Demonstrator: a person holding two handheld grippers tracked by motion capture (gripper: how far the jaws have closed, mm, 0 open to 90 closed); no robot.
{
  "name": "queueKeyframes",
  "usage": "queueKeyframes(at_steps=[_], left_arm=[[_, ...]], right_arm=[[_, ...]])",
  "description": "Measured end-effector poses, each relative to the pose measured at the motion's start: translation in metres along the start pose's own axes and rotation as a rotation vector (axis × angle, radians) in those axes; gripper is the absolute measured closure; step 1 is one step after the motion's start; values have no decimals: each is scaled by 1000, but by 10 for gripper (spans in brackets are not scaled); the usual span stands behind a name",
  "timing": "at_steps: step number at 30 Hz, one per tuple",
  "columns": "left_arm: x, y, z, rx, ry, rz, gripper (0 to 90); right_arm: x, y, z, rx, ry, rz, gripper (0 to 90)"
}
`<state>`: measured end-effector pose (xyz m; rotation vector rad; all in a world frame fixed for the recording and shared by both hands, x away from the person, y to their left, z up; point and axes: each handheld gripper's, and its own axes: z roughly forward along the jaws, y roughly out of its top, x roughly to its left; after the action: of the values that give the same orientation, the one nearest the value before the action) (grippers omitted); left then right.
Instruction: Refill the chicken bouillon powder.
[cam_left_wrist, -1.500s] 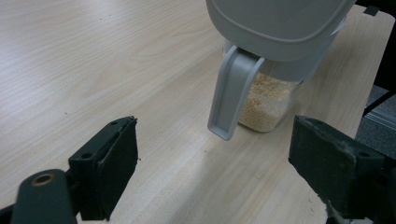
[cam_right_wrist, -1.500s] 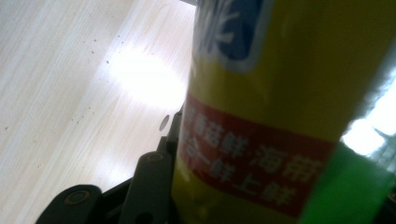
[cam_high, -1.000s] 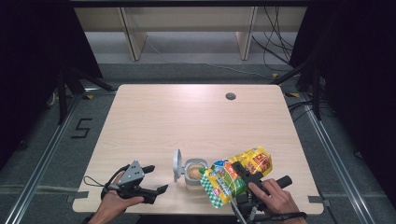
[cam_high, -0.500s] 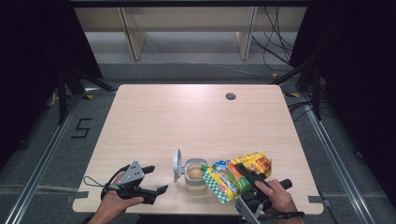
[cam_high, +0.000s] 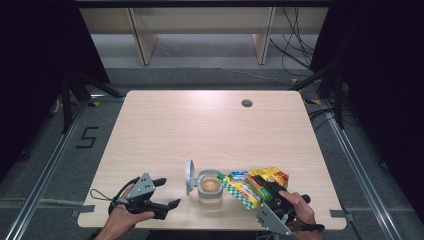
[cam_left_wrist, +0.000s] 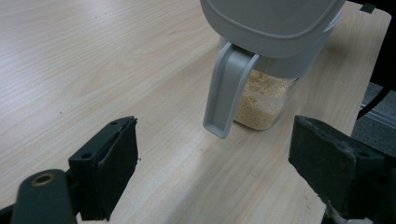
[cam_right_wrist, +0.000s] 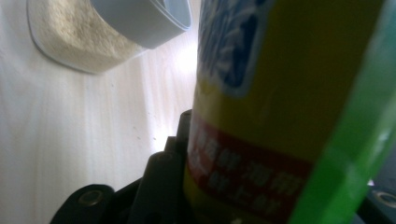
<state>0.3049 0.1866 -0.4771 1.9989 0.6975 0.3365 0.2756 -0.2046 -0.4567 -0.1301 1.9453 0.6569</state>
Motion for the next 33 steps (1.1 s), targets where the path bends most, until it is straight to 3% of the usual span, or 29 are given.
queueKeyframes(at_steps=[2, 3, 5, 8, 10, 11, 12, 14, 16, 18, 20, 33], left_arm=[[0, 0, 0, -2, 1, 1, 151], [-1, -1, 0, -7, 1, -34, 151], [-1, 0, 0, -8, 1, -32, 151], [-1, 0, 0, -8, 0, -33, 152], [-1, 0, 0, -8, 0, -33, 152], [-1, 0, 0, -8, 0, -33, 151], [-1, 0, 0, -8, 0, -33, 151], [-1, 0, 0, -8, 1, -34, 151], [0, 0, 0, -9, -2, -13, 151], [1, 0, 0, -8, -2, -8, 151], [2, 0, 0, 6, 11, 2, 152], [0, 0, 0, -8, 1, -6, 152]], right_arm=[[-1, -3, 0, -11, 3, 37, 749], [0, -4, 0, -5, 9, 79, 753], [0, -8, 1, -21, 20, 135, 766], [-3, -11, 4, -47, 27, 145, 776], [-3, -13, 5, -60, 27, 183, 780], [-1, -14, 6, -58, 37, 253, 782], [-2, -14, 7, -71, 40, 246, 783], [-2, -15, 8, -74, 43, 304, 784], [-5, -17, 11, -87, 37, 315, 787], [-6, -19, 14, -97, 27, 373, 791], [-9, -21, 19, -101, 18, 394, 796], [-18, -43, 34, -140, -24, 674, 812]])
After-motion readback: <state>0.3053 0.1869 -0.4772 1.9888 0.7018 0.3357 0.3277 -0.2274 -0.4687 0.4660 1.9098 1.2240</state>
